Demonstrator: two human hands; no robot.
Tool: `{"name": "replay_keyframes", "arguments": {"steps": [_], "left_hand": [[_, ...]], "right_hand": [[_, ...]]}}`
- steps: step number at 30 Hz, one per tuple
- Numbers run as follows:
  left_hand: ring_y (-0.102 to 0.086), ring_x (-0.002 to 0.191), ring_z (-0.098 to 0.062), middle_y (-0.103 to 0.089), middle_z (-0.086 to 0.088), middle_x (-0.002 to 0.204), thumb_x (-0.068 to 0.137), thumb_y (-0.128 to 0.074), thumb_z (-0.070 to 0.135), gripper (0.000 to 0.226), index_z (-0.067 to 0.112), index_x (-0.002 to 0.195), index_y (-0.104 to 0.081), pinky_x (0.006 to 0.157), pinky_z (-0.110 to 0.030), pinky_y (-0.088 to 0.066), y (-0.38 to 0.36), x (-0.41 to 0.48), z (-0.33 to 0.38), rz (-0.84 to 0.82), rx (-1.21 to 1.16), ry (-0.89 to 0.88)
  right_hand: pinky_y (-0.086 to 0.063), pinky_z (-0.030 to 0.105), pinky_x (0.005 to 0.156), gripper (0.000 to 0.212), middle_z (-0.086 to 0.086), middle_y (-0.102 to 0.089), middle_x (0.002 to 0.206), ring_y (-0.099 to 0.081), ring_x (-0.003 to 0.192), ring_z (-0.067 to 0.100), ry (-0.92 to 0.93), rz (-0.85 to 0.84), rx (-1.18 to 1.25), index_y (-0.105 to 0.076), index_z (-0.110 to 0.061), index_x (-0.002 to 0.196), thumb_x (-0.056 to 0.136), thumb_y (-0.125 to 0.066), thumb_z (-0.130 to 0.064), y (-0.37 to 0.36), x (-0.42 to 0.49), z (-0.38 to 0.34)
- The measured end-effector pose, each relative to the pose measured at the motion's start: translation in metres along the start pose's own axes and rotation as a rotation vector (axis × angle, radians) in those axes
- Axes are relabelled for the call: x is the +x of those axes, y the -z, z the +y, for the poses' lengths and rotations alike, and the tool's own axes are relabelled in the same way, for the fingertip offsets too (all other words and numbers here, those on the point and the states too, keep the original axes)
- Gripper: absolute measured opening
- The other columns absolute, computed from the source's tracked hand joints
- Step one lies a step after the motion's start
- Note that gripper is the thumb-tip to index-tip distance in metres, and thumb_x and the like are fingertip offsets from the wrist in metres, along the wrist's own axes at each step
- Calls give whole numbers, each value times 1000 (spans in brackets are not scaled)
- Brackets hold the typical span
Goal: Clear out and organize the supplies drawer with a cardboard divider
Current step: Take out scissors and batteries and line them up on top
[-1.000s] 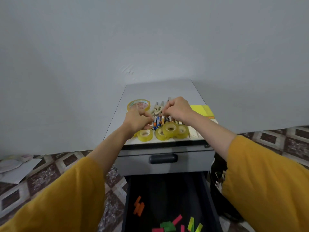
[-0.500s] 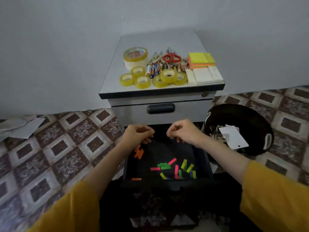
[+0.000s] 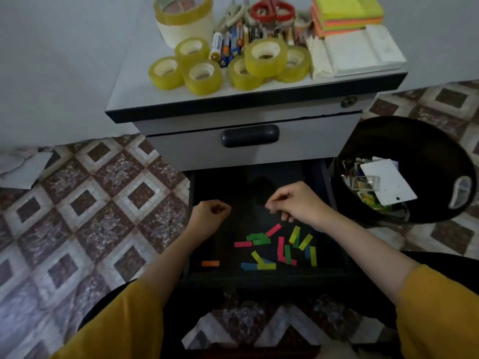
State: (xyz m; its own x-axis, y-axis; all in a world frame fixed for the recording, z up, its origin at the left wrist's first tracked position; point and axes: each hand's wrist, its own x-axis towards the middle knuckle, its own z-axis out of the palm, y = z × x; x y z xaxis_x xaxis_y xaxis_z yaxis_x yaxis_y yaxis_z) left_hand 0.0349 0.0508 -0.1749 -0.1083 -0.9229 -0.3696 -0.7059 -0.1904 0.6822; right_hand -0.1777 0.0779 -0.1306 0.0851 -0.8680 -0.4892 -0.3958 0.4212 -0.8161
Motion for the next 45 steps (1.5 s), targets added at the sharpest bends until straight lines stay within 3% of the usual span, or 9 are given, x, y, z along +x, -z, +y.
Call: {"name": "replay_keyframes", "arguments": {"steps": [3, 6, 15, 23, 26, 30, 33, 36, 45], "left_hand": [[-54, 115, -21, -54, -11, 129, 94, -47, 6, 30, 5, 122, -57, 87, -19, -41, -13, 12, -15, -46, 215, 15], [-20, 141, -30, -19, -18, 152, 94, -44, 7, 51, 2, 142, -30, 111, -30, -22, -27, 17, -29, -193, 434, 17], [0, 143, -36, 8, -23, 153, 97, -42, 17, 67, -6, 145, -2, 117, -38, -12, -39, 23, -51, -220, 656, 58], [3, 143, -38, 18, -18, 154, 95, -41, 12, 70, -5, 146, 4, 117, -44, -7, -53, 22, -57, -174, 517, 101], [9, 140, -44, 13, -25, 153, 96, -36, 12, 65, -10, 144, 3, 117, -49, -4, -66, 9, -48, -241, 570, 71], [-25, 137, -30, -22, -12, 150, 94, -44, 11, 46, 6, 139, -38, 110, -37, -29, -84, 1, -38, -268, 616, -140], [-52, 111, -20, -48, -9, 129, 95, -45, 17, 32, 12, 126, -54, 92, -32, -48, -77, 14, -38, -164, 557, -122], [-57, 102, -19, -50, -8, 125, 93, -51, 15, 31, 12, 124, -55, 80, -25, -50, -64, 28, -38, -16, 514, -66], [-59, 93, -16, -55, -4, 114, 90, -59, 23, 28, 15, 116, -55, 72, -27, -51, -81, 31, -35, -39, 543, 77]], "right_hand": [[-42, 17, 46, 13, -1, -65, 72, -54, 54, 8, -31, 23, 39, -69, -14, 78, 85, -63, -5, 0, 6, 0], [-41, 15, 44, 8, -1, -66, 72, -54, 52, 7, -52, 0, 39, -70, -10, 83, 86, -63, -6, -5, 8, 2], [-43, 15, 46, 10, -2, -66, 74, -55, 54, 8, -87, -12, 15, -69, -14, 82, 87, -64, -8, -9, 8, 6], [-44, 16, 48, 8, 0, -66, 76, -54, 55, 9, -104, -16, 14, -69, -11, 85, 87, -63, -7, -5, 10, 8], [-44, 16, 47, 9, 0, -67, 76, -54, 54, 10, -105, -16, 18, -70, -10, 85, 86, -62, -4, -4, 9, 8], [-43, 15, 46, 9, -2, -66, 74, -54, 53, 7, -96, -10, 21, -69, -11, 84, 86, -63, -6, -2, 8, 8], [-42, 14, 45, 8, -1, -66, 75, -54, 53, 7, -91, -10, 21, -69, -11, 85, 87, -63, -7, 0, 7, 8], [-42, 13, 44, 8, -1, -66, 75, -54, 53, 6, -97, -3, 19, -69, -12, 85, 87, -62, -8, 4, 5, 10], [-46, 19, 52, 9, -2, -66, 74, -55, 54, 8, -126, -19, 12, -70, -11, 86, 88, -61, -8, 6, 7, 15]]}}
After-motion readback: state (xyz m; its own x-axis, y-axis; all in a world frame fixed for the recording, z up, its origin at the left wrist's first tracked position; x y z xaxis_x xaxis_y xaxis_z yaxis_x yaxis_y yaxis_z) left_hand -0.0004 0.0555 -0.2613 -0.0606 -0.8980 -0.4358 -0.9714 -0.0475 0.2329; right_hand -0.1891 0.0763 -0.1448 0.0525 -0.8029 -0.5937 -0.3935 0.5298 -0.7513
